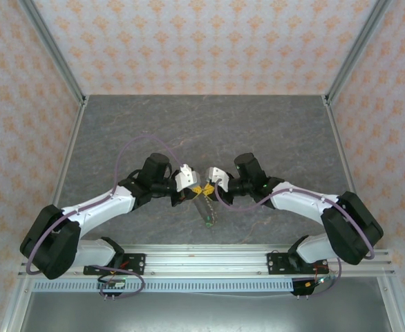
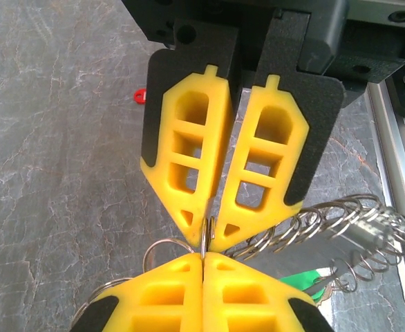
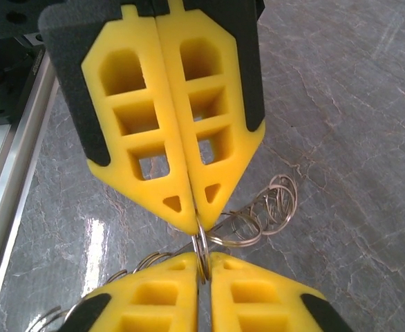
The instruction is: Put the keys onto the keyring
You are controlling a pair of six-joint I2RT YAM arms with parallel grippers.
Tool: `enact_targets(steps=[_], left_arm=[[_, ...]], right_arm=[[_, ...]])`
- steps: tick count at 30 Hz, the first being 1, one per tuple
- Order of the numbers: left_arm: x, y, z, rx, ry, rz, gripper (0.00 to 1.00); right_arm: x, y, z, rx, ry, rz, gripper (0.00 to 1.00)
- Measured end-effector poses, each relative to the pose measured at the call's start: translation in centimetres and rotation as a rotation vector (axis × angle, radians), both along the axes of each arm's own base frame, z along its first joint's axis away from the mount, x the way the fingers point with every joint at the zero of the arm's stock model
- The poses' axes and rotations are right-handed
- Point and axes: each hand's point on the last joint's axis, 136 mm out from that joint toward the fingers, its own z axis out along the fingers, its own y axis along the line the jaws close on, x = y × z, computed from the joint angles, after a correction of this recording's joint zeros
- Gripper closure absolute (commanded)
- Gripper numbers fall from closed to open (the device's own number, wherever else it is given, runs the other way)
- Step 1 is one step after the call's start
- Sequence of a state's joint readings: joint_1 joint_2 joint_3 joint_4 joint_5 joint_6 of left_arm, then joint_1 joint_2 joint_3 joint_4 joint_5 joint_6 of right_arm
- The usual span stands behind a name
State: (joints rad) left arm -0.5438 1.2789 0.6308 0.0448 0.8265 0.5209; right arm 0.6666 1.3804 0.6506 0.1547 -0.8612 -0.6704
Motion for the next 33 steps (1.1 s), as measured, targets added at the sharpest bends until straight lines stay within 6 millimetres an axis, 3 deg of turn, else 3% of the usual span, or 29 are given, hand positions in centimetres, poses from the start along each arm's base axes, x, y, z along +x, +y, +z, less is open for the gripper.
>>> enact_targets(steps=[3,6,8,11,33], left_arm=[[0.0,0.0,0.0,-0.003,-0.003,0.002,1.00],[0.0,0.0,0.0,-0.005,-0.001,0.005,0.99],[0.0,0.0,0.0,-0.009,0.004,0.009,0.87],[-0.1,0.1,0.0,-0.013,0.012,0.015,0.81],[-0.4,0.2,-0.3,-0.012,0.038,0.025,0.76]], right_arm=[[0.1,0.0,0.0,0.003,0.004,-0.005,1.00],[0.1,-0.1,0.0,0.004,0.007,-0.009,1.00],[0.1,-0.1,0.1,0.004,0.008,-0.009,1.00],[-0.1,0.0,0.1,0.008,0.016,-0.004,1.00],[-0.2,0.3,1.0,0.023,0.047,0.015,1.00]])
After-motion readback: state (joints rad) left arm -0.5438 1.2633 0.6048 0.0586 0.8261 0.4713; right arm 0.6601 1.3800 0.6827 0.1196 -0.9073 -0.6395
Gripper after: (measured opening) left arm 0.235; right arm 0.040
